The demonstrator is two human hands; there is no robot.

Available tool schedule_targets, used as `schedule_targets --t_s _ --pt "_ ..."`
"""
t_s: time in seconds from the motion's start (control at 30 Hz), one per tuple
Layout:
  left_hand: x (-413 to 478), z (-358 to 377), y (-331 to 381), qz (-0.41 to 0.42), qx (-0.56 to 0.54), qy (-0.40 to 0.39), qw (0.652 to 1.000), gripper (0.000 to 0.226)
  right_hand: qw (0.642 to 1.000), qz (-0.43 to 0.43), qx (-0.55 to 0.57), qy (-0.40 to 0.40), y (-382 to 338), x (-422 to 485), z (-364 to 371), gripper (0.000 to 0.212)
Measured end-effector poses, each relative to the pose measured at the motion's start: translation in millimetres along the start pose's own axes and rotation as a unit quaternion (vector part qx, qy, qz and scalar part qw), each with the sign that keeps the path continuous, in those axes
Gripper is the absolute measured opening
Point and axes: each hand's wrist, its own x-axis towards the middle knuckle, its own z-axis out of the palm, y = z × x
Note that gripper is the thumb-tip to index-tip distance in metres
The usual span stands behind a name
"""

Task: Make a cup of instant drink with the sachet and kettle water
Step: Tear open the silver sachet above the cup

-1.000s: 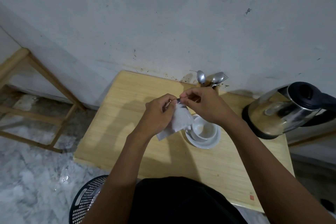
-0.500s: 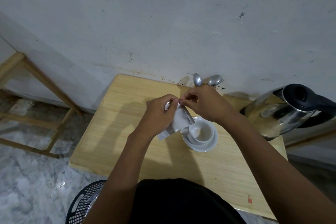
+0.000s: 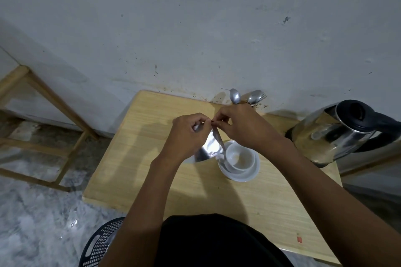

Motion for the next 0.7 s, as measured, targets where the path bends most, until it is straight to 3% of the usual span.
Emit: schedule_targets --t_s 0.5,0.7 --pt "-1.3 3.8 -1.0 -0.004 -0.031 0.003 1.000 0.022 0.998 -0.027 -0.044 0.040 -3.1 -5.9 11.8 0.014" --pt "-4.0 12.2 3.1 -0.048 -0.062 0.006 0.997 0.027 0.993 -0.068 -0.078 0.054 2.3 -12.3 16.8 0.013"
